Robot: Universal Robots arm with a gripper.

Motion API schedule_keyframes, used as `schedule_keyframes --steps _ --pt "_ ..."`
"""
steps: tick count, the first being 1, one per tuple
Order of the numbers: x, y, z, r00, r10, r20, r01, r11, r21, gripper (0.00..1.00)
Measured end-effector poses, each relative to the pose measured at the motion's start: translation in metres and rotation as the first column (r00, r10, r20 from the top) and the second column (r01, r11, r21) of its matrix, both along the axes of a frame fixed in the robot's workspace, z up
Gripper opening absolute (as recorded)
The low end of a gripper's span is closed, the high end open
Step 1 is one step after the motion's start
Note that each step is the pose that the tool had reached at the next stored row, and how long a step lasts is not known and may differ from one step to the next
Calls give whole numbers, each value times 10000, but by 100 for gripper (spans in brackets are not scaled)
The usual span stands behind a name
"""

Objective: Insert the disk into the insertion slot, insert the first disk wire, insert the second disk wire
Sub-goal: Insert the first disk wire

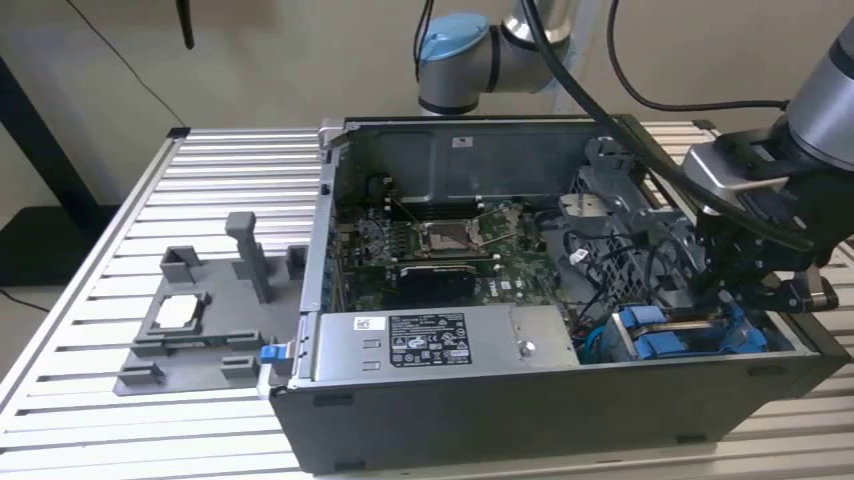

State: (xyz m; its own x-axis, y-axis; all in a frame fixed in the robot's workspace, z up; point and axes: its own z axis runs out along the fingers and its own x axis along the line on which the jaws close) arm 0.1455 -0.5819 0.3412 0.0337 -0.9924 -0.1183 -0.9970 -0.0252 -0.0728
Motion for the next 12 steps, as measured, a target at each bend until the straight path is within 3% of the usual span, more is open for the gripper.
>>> schedule_keyframes --steps 2,4,12 --pt "0 0 -5 10000 0 0 0 10000 -96 20" --pt "0 0 -14 10000 0 -1 0 9999 -143 20" --pt "1 26 -19 10000 -2 0 2 9999 -145 20"
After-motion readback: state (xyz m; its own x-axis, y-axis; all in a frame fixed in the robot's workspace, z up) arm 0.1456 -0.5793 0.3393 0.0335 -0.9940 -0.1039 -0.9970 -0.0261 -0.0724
